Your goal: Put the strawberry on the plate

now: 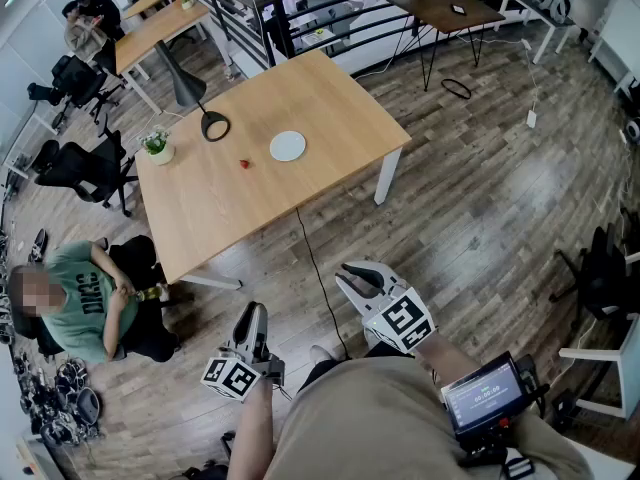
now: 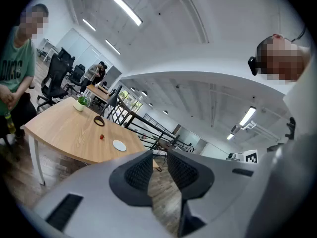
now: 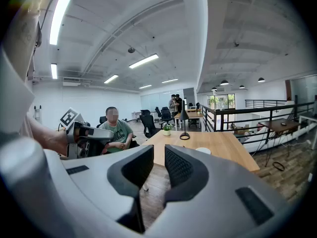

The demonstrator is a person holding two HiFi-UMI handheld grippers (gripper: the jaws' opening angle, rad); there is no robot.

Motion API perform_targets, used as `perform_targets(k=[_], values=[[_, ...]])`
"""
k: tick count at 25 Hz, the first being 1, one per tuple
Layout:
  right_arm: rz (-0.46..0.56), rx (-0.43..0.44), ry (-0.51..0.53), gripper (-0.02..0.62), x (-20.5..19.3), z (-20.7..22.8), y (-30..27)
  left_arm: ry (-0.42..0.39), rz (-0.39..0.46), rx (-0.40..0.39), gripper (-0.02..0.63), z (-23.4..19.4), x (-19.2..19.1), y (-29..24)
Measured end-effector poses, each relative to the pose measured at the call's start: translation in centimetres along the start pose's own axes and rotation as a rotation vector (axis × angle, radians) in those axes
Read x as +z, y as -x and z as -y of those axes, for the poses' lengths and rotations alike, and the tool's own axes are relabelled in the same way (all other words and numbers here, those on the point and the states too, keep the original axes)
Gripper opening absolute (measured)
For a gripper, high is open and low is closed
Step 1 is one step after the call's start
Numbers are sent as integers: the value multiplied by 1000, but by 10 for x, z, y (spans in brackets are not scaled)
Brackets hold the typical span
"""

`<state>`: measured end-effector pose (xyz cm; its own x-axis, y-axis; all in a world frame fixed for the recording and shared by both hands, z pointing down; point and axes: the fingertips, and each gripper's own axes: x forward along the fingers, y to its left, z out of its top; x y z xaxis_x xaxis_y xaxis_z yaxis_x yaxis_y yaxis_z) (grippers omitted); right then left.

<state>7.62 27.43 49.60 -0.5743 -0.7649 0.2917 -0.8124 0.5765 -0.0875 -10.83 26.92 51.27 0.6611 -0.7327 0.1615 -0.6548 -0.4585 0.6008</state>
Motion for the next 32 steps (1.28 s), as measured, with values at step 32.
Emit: perform_targets(k=[32], values=[[42,19,-22,58,1,1,6,-7,10,7,75,8,-6,3]])
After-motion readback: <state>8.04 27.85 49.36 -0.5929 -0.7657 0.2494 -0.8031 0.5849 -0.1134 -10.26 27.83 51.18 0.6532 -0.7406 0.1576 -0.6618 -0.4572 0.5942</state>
